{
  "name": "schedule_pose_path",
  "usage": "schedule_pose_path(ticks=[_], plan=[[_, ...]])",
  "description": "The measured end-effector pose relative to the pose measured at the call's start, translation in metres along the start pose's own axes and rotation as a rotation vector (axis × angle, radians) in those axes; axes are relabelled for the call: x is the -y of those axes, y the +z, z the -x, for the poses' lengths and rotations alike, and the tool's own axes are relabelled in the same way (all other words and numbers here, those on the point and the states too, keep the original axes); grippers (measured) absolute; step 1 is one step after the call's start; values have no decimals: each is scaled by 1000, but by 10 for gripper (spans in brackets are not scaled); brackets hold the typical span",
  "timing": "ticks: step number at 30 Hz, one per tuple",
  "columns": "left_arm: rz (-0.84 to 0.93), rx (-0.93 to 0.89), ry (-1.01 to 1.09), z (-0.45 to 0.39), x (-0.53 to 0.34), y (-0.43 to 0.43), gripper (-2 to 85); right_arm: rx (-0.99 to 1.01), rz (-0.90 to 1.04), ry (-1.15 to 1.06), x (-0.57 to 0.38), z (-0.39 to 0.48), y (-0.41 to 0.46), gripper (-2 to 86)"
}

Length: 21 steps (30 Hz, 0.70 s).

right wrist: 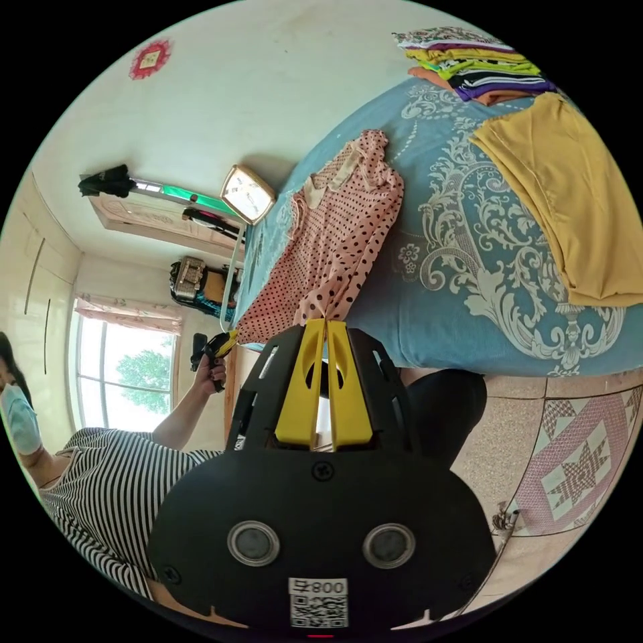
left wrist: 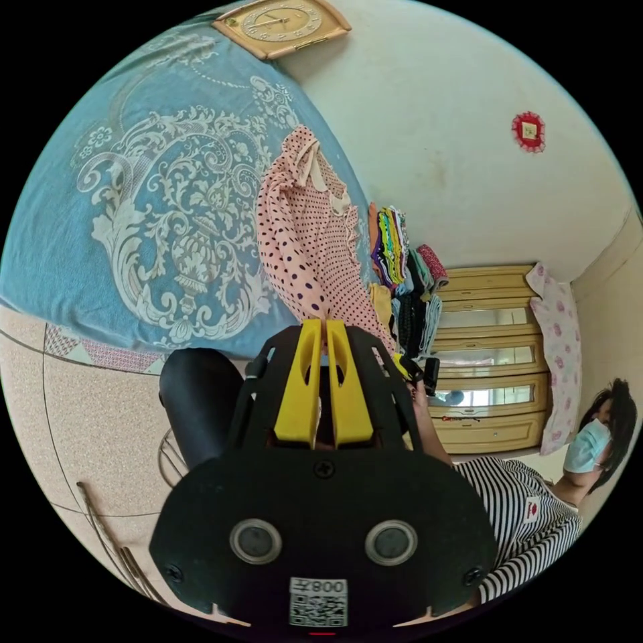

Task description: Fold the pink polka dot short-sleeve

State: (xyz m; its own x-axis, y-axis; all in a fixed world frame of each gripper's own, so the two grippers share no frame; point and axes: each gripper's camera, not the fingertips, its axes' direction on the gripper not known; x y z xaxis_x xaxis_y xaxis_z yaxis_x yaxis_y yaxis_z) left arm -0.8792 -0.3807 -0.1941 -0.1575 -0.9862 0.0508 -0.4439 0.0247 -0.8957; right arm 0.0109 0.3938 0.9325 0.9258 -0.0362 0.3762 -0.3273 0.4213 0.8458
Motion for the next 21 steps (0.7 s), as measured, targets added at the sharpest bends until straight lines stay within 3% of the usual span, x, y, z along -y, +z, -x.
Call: schedule_pose_path(ticks=[21], plan=[[0,-97,25,-12,-82,-54,10,56,-14,-39,-104,-13,-51,1]])
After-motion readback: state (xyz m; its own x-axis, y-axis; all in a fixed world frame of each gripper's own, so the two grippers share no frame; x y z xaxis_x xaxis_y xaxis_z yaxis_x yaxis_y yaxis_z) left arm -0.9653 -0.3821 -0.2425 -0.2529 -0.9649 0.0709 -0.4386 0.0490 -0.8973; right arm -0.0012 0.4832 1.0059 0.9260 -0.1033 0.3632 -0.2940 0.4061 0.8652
